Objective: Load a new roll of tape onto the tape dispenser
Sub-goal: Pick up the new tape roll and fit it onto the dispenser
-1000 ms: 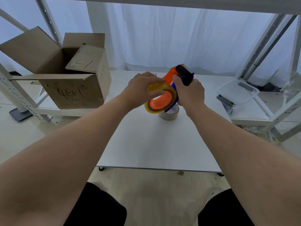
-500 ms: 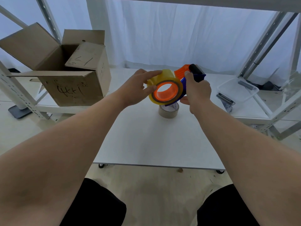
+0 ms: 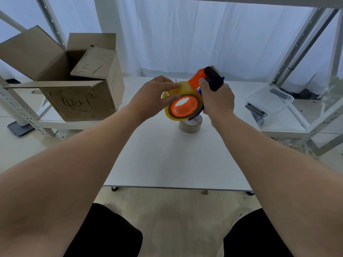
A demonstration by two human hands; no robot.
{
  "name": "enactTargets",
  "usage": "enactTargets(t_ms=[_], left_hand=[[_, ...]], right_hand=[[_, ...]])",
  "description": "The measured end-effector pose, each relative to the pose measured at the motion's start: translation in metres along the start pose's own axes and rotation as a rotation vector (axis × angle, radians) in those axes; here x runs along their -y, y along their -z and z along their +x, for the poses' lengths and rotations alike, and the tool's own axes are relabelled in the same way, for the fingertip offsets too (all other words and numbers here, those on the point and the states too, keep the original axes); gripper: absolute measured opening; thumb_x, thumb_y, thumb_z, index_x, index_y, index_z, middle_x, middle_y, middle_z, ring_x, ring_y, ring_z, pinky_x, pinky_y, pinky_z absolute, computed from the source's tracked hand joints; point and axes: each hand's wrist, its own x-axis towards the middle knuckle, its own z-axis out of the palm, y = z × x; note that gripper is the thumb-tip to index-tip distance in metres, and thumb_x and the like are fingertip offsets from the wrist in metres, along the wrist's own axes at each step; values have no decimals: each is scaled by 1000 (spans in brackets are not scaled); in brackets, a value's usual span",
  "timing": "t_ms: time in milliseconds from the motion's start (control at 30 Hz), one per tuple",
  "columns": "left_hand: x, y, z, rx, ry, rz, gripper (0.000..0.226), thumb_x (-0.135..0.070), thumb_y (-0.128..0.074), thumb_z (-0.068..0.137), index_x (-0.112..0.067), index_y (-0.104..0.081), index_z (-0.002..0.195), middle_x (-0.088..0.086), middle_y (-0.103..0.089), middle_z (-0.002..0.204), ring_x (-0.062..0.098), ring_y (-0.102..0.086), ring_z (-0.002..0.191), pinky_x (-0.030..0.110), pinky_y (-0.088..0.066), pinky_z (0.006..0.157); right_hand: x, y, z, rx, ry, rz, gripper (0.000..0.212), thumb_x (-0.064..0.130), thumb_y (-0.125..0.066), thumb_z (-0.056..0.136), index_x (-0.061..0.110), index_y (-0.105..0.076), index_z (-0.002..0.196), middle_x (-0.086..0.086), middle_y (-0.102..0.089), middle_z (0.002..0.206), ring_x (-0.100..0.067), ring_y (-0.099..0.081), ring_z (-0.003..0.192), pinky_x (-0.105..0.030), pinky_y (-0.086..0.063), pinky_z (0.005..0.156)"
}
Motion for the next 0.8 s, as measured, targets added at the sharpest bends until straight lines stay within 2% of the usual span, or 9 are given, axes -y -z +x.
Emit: enactTargets(t_ms=[67, 167, 300, 433, 500, 533, 600, 667, 800], left_hand=[[-1, 0, -1, 9, -8, -2, 44, -36, -56, 89, -20, -54, 130, 5, -54, 128, 21, -51, 111, 30, -44, 89], [-1, 1, -1, -12, 6, -66, 43, -37, -59, 87, -20, -58, 127, 5, -56, 126, 19, -52, 110, 29, -44, 88], [1, 4, 0, -35, 76, -216, 42, -39, -66, 82, -20, -63, 119, 0, -60, 119, 14, -54, 103, 27, -47, 85], [4, 1, -1, 55, 38, -123, 41, -35, -66, 83, -28, -55, 122, -1, -51, 115, 17, -52, 102, 29, -48, 84], [4, 1, -2, 76, 21, -127, 42, -31, -63, 86, -31, -53, 127, 0, -46, 114, 20, -50, 106, 32, -47, 89], [4, 2, -1, 69, 19, -151, 42, -29, -61, 87, -32, -52, 128, -1, -43, 113, 21, -49, 107, 32, -46, 90], [3, 3, -1, 36, 14, -205, 40, -28, -58, 89, -33, -52, 128, -1, -40, 112, 18, -47, 105, 30, -46, 92], [0, 3, -1, 6, -1, -244, 40, -28, -58, 90, -32, -51, 130, 0, -40, 111, 15, -45, 102, 27, -46, 91], [-3, 3, -2, -6, -6, -200, 42, -32, -59, 89, -31, -50, 130, -1, -43, 111, 15, -48, 104, 25, -42, 92]], right_hand=[[0, -2, -1, 6, 55, -29, 57, 51, -55, 85, 13, -47, 126, 1, -55, 102, -15, -53, 91, -21, -48, 68], [0, -3, -1, 11, 71, -8, 55, 51, -56, 85, 13, -48, 125, 0, -58, 105, -15, -54, 91, -15, -40, 61], [1, -1, -1, -3, 120, -19, 54, 51, -57, 85, 14, -48, 124, 1, -57, 104, -14, -52, 89, -13, -37, 59], [2, 0, -6, 3, 184, -40, 52, 51, -59, 82, 14, -51, 118, 3, -57, 99, -15, -53, 87, -10, -32, 57], [2, 0, -6, 1, 87, 40, 48, 51, -60, 81, 15, -54, 112, 0, -63, 99, -16, -59, 87, -19, -47, 63], [2, 0, -4, 3, -18, 129, 45, 50, -59, 81, 16, -55, 109, -2, -65, 100, -19, -62, 89, -30, -55, 70], [1, 4, -2, 21, -243, 334, 40, 48, -59, 82, 17, -55, 106, -4, -66, 101, -24, -65, 94, -43, -57, 81], [0, 10, -1, 24, -361, 450, 38, 46, -58, 84, 17, -52, 108, -6, -66, 105, -26, -66, 96, -44, -58, 81], [-2, 13, 2, 10, -306, 378, 36, 48, -55, 86, 19, -49, 107, -5, -65, 105, -27, -65, 98, -43, -58, 83]])
